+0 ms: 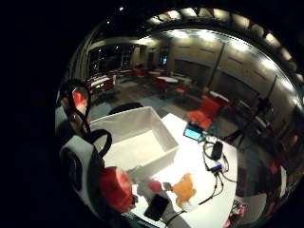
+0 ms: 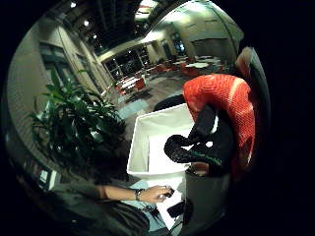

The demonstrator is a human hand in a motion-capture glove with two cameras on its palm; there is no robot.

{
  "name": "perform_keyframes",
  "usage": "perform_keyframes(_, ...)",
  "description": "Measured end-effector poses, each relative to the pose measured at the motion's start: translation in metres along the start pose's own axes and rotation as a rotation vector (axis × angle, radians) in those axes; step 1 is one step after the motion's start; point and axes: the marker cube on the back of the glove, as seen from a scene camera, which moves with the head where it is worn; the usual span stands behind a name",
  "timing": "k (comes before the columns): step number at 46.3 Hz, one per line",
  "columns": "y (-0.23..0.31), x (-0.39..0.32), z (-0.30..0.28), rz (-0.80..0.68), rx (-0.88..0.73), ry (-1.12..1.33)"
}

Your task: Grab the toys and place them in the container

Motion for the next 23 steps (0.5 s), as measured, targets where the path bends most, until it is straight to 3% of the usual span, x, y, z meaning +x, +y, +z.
perform_keyframes(8,-0.007,0.005,0.079,-0.146,-0.105,0.126)
perform_keyframes(18,-0.009,0.015,0.129,-0.070,-0.123,0.095)
perform_keyframes(23,0.001,0.028,0.137,-0.007,-0.239,0.121)
